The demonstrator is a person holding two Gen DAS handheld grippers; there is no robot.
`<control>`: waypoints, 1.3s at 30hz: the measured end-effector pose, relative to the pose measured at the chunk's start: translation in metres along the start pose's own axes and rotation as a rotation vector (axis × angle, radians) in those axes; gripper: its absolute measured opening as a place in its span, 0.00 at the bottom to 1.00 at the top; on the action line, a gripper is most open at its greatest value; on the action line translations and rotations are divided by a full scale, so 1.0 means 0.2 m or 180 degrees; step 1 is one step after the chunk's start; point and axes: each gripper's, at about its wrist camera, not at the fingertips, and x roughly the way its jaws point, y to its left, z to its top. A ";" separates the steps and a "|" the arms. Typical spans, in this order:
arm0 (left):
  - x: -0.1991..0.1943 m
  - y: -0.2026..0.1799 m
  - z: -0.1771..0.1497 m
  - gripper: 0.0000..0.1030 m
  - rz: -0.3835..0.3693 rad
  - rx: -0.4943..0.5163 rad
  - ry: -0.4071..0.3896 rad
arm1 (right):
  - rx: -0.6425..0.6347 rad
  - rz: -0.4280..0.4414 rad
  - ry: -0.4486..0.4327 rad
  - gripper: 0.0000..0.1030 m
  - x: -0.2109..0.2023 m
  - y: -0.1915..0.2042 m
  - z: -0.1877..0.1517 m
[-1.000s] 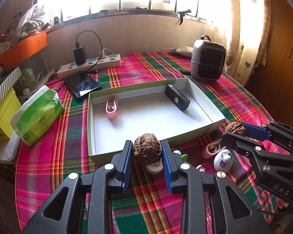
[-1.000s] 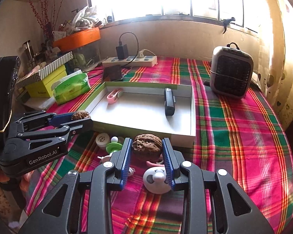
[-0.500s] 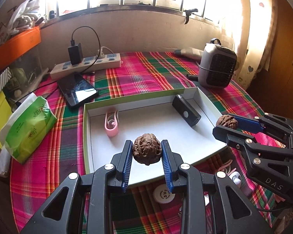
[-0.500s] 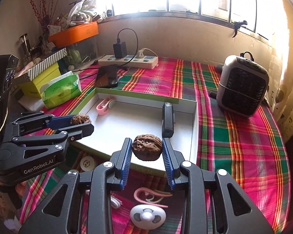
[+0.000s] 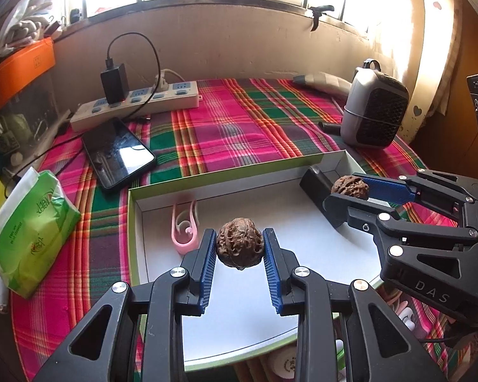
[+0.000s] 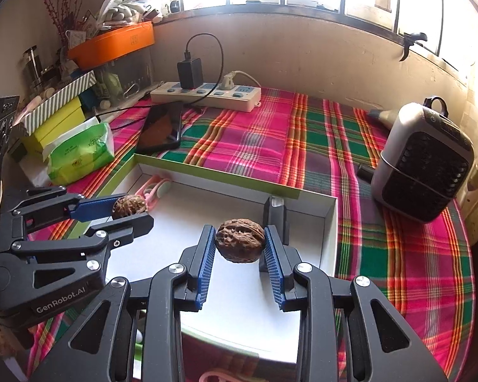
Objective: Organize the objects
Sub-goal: 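Lower the walnut into the box and open the right gripper while the left keeps its walnut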
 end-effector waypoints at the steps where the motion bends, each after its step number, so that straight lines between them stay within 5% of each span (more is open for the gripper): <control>1: 0.01 0.00 0.01 0.26 0.0015 0.0018 0.0006 | -0.0001 -0.0003 0.0011 0.32 0.01 0.00 0.01; 39: 0.21 0.03 0.03 0.26 0.0064 0.0089 0.0199 | 0.0047 0.0234 0.0378 0.32 0.34 -0.02 0.11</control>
